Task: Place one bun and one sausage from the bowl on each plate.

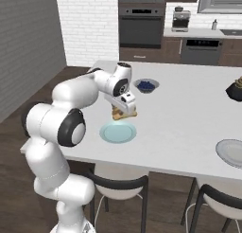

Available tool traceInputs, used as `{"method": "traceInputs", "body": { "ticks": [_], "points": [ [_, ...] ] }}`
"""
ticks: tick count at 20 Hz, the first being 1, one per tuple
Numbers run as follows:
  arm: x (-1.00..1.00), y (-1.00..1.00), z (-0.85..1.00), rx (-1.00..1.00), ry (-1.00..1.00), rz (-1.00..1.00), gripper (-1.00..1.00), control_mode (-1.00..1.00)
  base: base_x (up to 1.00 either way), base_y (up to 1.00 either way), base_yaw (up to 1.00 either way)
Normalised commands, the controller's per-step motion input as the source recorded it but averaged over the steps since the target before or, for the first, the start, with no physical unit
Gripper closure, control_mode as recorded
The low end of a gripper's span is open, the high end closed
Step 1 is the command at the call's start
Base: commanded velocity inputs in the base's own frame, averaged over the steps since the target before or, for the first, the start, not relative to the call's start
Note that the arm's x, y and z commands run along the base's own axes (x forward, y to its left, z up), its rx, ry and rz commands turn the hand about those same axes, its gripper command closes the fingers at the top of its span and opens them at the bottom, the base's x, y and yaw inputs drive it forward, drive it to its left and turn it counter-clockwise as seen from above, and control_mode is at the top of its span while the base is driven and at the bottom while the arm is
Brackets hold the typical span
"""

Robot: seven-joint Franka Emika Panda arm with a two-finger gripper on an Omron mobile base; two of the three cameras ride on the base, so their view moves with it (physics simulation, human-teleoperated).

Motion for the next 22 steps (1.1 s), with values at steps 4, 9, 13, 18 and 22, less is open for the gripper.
{"method": "traceInputs", "body": {
  "ticks": [4, 9, 13, 18, 22],
  "points": [
    [-0.23, 0.17, -0.73, 0.00, 0.01, 0.10, 1.00, -1.00, 0.00, 0.00, 0.00],
    [-0.25, 0.61, -0.43, -0.03, 0.00, 0.02, 1.00, -1.00, 0.00, 0.00, 0.00],
    [-0.01, 0.50, -0.28, -0.04, 0.00, 0.00, 1.00, -1.00, 0.00, 0.00, 0.00],
    [0.11, -0.07, -0.20, 0.00, 0.00, 0.00, 1.00, -1.00, 0.00, 0.00, 0.00],
    [0.10, -0.31, -0.25, 0.00, 0.00, 0.00, 1.00, -1.00, 0.00, 0.00, 0.00]
  ]
}}
